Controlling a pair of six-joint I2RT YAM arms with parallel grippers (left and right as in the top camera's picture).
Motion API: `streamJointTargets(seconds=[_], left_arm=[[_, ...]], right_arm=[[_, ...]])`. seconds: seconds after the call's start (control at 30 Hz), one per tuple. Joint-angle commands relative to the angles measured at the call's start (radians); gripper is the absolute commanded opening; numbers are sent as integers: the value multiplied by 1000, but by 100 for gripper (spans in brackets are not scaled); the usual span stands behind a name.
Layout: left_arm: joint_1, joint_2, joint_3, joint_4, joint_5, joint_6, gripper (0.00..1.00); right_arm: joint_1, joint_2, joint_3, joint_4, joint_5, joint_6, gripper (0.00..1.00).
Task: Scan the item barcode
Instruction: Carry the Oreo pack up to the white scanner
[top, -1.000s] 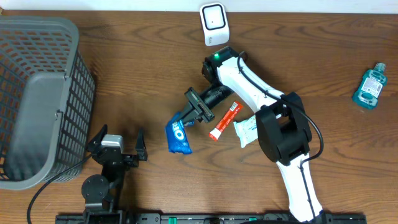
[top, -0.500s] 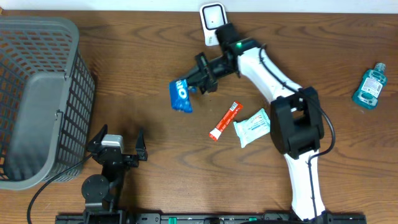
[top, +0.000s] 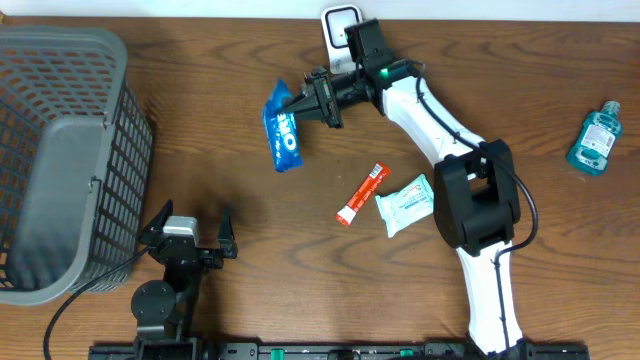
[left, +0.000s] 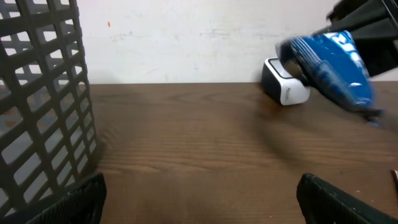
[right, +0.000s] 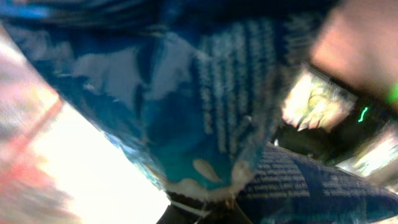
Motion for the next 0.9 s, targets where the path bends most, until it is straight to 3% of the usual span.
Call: streamJointTargets(seconds=[0.0, 0.2, 0.47, 0.6, 0.73, 0.87], left_arm=[[-2, -1, -14, -37, 10, 5, 98], [-2, -1, -14, -37, 10, 5, 98], [-2, -1, -14, -37, 10, 5, 98], [-2, -1, -14, -37, 10, 5, 98], [-2, -1, -14, -37, 10, 5, 98], [-2, -1, -14, -37, 10, 5, 98]], right_arm=[[23, -22, 14, 156, -48, -194, 1], [42, -106, 14, 642, -48, -193, 1], [69, -283, 14, 1517, -48, -189, 2], [72, -336, 14, 1894, -47, -98, 1], [76, -352, 14, 1975, -47, -49, 1], [68, -352, 14, 1975, -47, -131, 2]])
